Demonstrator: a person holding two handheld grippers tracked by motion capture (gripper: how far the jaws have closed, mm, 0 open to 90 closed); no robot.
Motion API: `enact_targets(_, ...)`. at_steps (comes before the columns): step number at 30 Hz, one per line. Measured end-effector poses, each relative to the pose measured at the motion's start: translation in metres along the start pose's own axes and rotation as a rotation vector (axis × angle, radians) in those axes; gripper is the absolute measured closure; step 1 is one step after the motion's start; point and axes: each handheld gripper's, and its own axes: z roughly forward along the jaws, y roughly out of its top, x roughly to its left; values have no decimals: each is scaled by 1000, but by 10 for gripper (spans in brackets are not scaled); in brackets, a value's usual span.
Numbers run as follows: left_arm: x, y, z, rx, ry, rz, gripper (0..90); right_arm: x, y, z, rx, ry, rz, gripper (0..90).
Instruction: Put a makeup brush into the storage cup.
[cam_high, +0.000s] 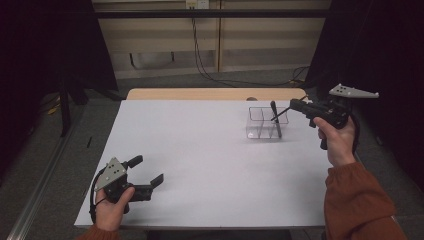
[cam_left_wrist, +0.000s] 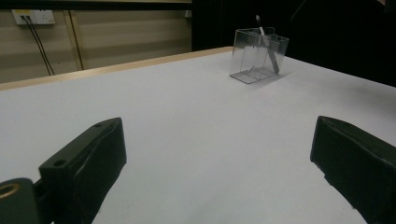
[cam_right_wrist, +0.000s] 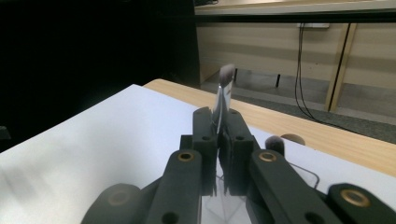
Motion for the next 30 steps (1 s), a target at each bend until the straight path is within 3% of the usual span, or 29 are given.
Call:
enact_targets(16,1,0,0,5,2,8,36,-14,4,3,5,-52,-1,859)
enact_targets(30,3,0,0,13,1,2,36,-22,1,23,90,-101,-20,858)
